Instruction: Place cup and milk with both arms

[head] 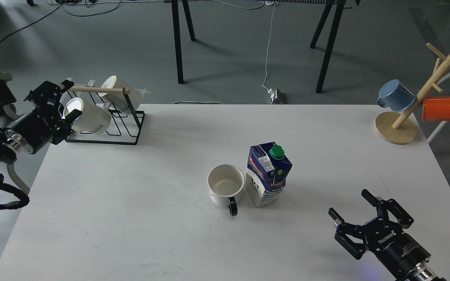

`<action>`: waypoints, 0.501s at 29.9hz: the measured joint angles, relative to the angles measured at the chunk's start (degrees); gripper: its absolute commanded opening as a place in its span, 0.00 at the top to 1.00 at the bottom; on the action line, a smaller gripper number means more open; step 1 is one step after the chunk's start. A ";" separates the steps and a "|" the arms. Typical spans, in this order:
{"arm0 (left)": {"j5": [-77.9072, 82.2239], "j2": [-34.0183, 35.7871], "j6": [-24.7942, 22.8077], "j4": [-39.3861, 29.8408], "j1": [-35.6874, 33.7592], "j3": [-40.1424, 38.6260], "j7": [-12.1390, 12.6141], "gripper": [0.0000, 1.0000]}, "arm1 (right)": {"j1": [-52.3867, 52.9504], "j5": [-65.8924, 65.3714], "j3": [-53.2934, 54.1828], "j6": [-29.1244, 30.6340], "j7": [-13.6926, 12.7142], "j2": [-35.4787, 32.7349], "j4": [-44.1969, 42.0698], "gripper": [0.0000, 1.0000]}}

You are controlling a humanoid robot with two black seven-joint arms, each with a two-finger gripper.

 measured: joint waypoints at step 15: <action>-0.04 1.50 0.00 -0.16 2.30 -0.01 0.00 0.01 | 28.08 0.77 -0.97 0.00 1.34 -13.94 -19.46 0.01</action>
